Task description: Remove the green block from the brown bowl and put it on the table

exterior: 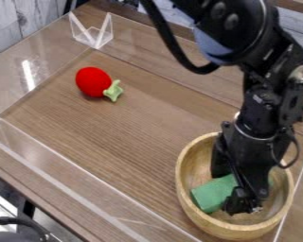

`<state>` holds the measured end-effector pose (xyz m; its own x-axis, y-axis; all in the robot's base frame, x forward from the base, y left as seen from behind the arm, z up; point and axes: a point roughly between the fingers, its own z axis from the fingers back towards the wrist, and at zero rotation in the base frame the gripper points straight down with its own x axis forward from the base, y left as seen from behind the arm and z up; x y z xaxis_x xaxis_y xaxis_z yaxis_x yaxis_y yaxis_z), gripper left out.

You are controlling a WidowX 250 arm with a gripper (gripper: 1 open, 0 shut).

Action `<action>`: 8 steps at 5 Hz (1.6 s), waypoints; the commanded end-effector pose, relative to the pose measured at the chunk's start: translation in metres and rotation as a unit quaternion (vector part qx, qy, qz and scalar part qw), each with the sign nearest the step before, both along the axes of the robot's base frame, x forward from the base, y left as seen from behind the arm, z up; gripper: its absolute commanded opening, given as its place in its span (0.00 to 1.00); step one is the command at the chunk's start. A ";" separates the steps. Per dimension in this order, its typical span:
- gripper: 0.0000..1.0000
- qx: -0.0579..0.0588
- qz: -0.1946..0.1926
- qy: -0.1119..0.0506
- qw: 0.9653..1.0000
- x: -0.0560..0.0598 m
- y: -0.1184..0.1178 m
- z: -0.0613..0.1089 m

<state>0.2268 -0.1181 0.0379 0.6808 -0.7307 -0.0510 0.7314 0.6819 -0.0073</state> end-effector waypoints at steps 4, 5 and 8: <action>1.00 -0.007 0.036 -0.037 0.999 0.022 -0.002 0.013; 1.00 -0.005 0.066 -0.037 0.997 0.022 0.001 0.009; 0.00 0.002 0.047 -0.046 0.998 0.015 0.005 0.013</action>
